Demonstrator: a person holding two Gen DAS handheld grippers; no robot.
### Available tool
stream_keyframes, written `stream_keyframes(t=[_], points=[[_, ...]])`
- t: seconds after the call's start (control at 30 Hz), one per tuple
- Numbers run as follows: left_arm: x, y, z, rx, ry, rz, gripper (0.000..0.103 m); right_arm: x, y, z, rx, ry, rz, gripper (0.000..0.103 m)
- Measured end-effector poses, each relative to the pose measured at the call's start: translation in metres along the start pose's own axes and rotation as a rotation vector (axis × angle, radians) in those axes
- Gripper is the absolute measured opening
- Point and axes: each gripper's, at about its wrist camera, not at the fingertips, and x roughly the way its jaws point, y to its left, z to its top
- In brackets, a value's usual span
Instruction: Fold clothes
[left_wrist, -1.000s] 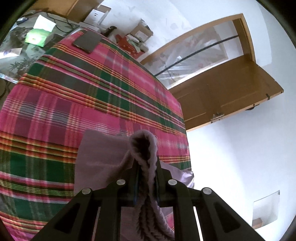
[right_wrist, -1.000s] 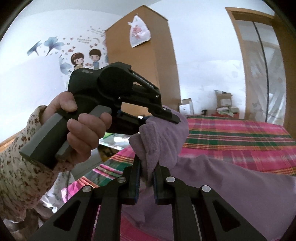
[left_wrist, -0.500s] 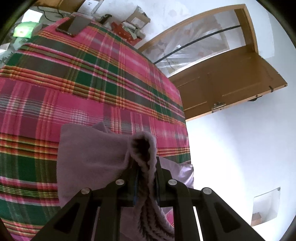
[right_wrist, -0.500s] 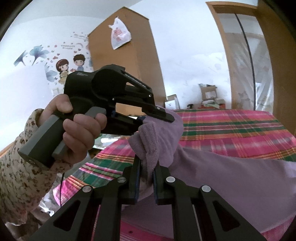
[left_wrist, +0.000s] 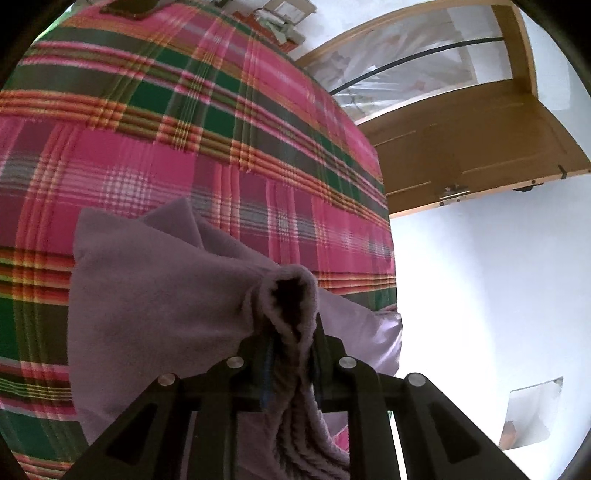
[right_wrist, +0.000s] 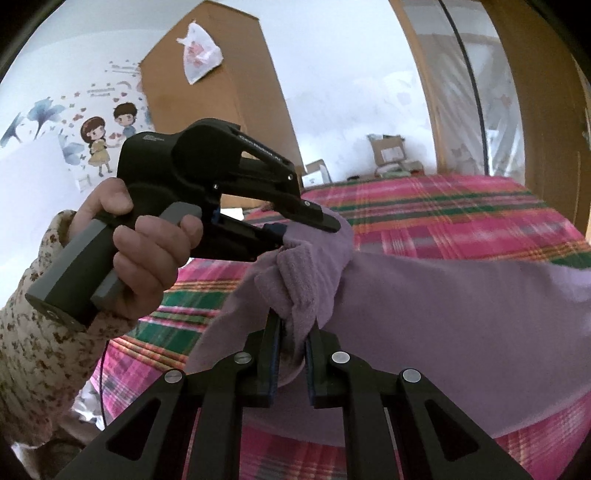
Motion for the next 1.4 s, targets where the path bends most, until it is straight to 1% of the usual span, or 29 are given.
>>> stream_keyframes(t=[0.1, 0.23, 0.3, 0.43, 0.57, 0.63, 0.7, 0.77, 0.83, 0.97, 1.0, 1.07, 1.1, 1.13, 1.2, 1.3, 1.4], points=[[0.003, 0.001, 0.0, -0.005, 0.003, -0.016, 0.019, 0.001, -0.005, -0.003, 0.024, 0.011, -0.006, 0.014], [0.005, 0.001, -0.001, -0.006, 0.003, -0.049, 0.029, 0.002, -0.015, -0.008, 0.059, 0.031, -0.009, 0.015], [0.001, 0.001, -0.002, 0.0, -0.014, -0.072, 0.032, 0.003, -0.02, -0.011, 0.078, 0.042, -0.013, 0.015], [-0.008, 0.001, -0.007, 0.008, -0.061, -0.079, 0.034, 0.002, -0.029, -0.015, 0.113, 0.051, -0.019, 0.015], [-0.021, 0.01, -0.015, -0.008, -0.109, -0.09, 0.034, 0.001, -0.033, -0.017, 0.134, 0.062, -0.031, 0.017], [-0.028, 0.017, -0.02, -0.019, -0.132, -0.08, 0.034, 0.001, -0.036, -0.018, 0.141, 0.068, -0.05, 0.025], [-0.035, 0.026, -0.027, -0.034, -0.162, -0.069, 0.034, -0.003, -0.037, -0.019, 0.137, 0.065, -0.068, 0.031], [-0.043, 0.036, -0.033, -0.049, -0.19, -0.059, 0.034, -0.006, -0.043, -0.02, 0.145, 0.063, -0.084, 0.032], [-0.048, 0.045, -0.037, -0.062, -0.205, -0.055, 0.034, -0.008, -0.05, -0.021, 0.165, 0.069, -0.093, 0.039], [-0.052, 0.065, -0.047, -0.107, -0.221, -0.051, 0.034, -0.012, -0.059, -0.02, 0.185, 0.074, -0.097, 0.041], [-0.052, 0.069, -0.05, -0.113, -0.223, -0.046, 0.034, -0.015, -0.059, -0.018, 0.173, 0.061, -0.106, 0.044], [-0.052, 0.076, -0.055, -0.131, -0.226, -0.048, 0.034, -0.022, -0.059, -0.012, 0.143, 0.029, -0.13, 0.045], [-0.052, 0.079, -0.057, -0.141, -0.227, -0.052, 0.034, -0.025, -0.058, -0.009, 0.128, 0.013, -0.142, 0.048], [-0.052, 0.082, -0.06, -0.15, -0.228, -0.055, 0.034, -0.028, -0.06, -0.005, 0.125, -0.002, -0.141, 0.051], [-0.052, 0.088, -0.064, -0.17, -0.23, -0.062, 0.034, -0.026, -0.065, 0.005, 0.126, -0.006, -0.108, 0.051], [-0.051, 0.095, -0.071, -0.186, -0.228, -0.076, 0.034, -0.014, -0.068, 0.02, 0.117, 0.031, -0.024, 0.051], [-0.054, 0.096, -0.076, -0.185, -0.236, -0.077, 0.034, 0.005, -0.069, 0.026, 0.11, 0.101, 0.022, 0.051]])
